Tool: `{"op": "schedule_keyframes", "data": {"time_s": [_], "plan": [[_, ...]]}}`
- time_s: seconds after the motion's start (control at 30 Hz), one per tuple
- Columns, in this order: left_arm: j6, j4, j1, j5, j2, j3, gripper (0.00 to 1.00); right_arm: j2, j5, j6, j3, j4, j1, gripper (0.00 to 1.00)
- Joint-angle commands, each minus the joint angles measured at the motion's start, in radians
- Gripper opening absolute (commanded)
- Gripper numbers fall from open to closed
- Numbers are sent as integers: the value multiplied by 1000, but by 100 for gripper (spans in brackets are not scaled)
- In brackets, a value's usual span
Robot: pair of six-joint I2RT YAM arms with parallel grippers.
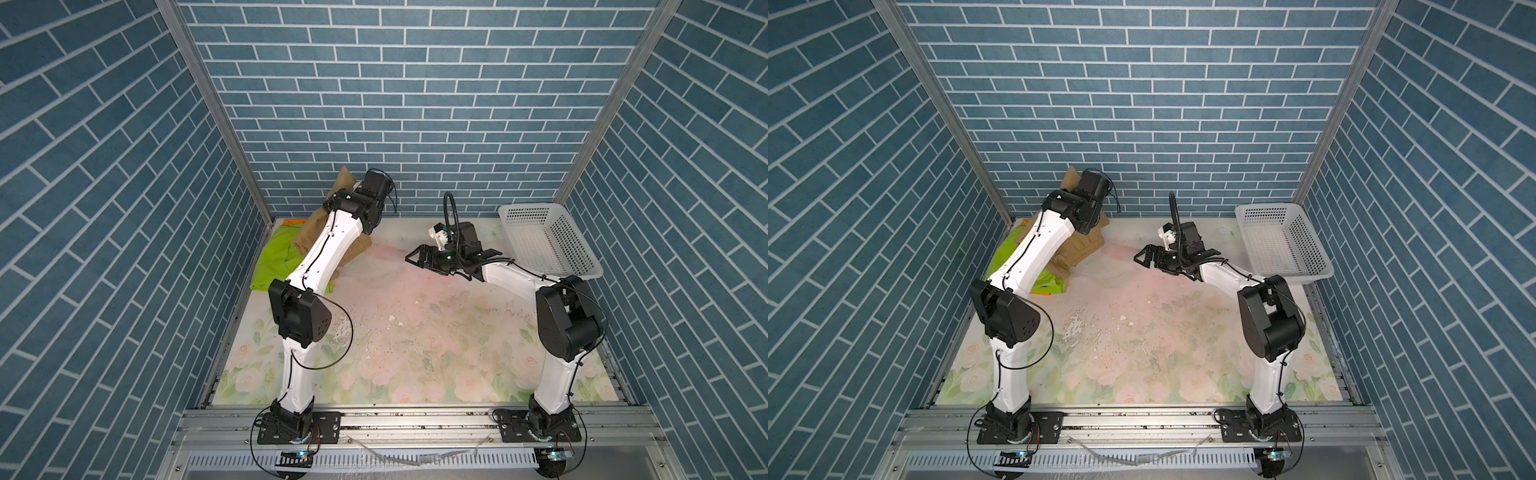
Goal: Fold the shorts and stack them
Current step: 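Lift the khaki shorts with the left gripper toward the lime-green shorts while the right withdraws, then lower the khaki shorts onto the lime-green shorts and open the left gripper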
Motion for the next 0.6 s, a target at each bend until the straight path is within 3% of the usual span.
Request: {"op": "schedule_keyframes", "data": {"time_s": [0.0,0.33,0.57], "plan": [[2,18,65,26,-47,-30,0,17,-14,22,31,-21,9,99],[33,134,269,233,-102,-151,0,52,-27,33,85,-57,31,99],[76,259,385,343,-67,-249,0,55,-8,8,119,-65,62,99]]}}
